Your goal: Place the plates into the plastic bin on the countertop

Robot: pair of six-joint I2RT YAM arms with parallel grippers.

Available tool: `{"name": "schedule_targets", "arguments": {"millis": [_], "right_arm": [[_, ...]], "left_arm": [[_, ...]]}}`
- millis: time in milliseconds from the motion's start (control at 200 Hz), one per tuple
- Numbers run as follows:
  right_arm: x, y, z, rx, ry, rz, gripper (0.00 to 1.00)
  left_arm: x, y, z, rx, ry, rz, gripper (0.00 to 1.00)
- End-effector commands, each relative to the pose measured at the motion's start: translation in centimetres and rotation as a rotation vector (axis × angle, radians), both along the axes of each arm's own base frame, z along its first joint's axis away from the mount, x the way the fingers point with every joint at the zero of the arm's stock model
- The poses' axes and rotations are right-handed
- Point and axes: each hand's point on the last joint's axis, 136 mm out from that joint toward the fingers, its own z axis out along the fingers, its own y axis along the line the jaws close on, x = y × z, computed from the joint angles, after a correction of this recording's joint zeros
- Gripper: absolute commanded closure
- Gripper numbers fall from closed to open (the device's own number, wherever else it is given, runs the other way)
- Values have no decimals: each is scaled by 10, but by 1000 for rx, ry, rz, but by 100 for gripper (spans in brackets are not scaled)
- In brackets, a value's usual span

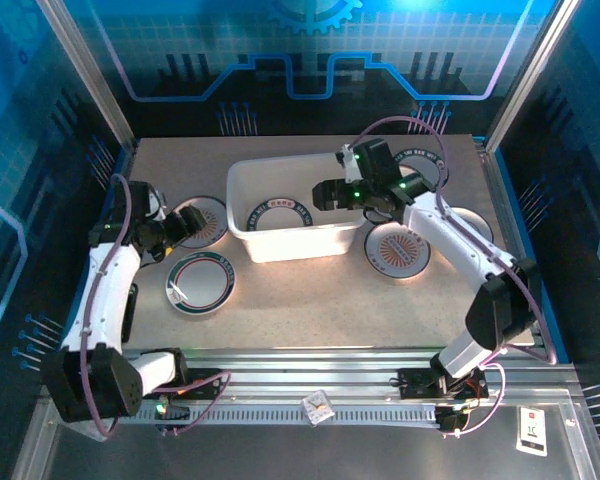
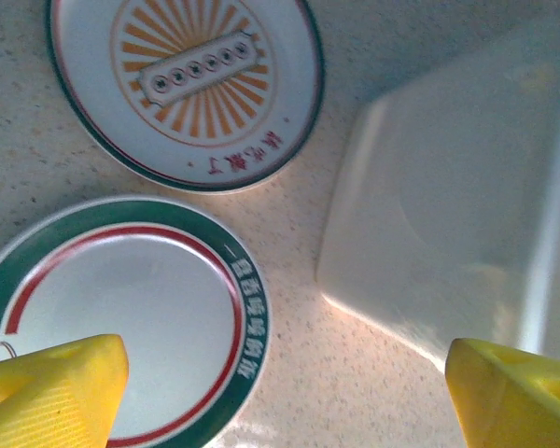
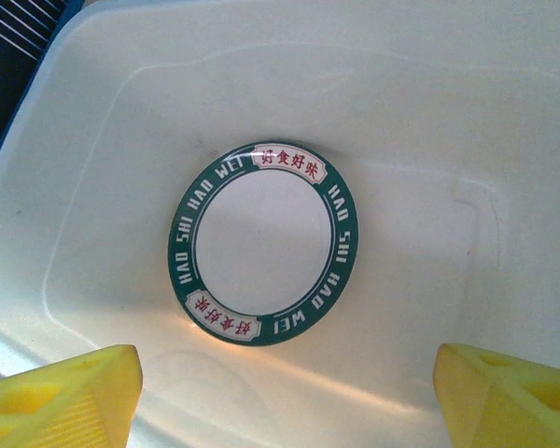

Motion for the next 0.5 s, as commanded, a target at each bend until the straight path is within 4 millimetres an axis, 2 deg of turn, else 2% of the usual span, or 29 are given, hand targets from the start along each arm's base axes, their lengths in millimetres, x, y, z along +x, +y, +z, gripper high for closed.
{"name": "schedule_targets", "arguments": {"millis": [0,250,495], "right_arm": [[-6,-9,5,38,3,-23,18],[-11,-15,1,69,27,-33,19],[-5,-7,-6,102,56,-33,19]], "left_arm": [[15,15,-12,-36,-3,37,11],[36,60,-47,-35,63,125,11],[55,79,-70,-17,71,118,12]]}}
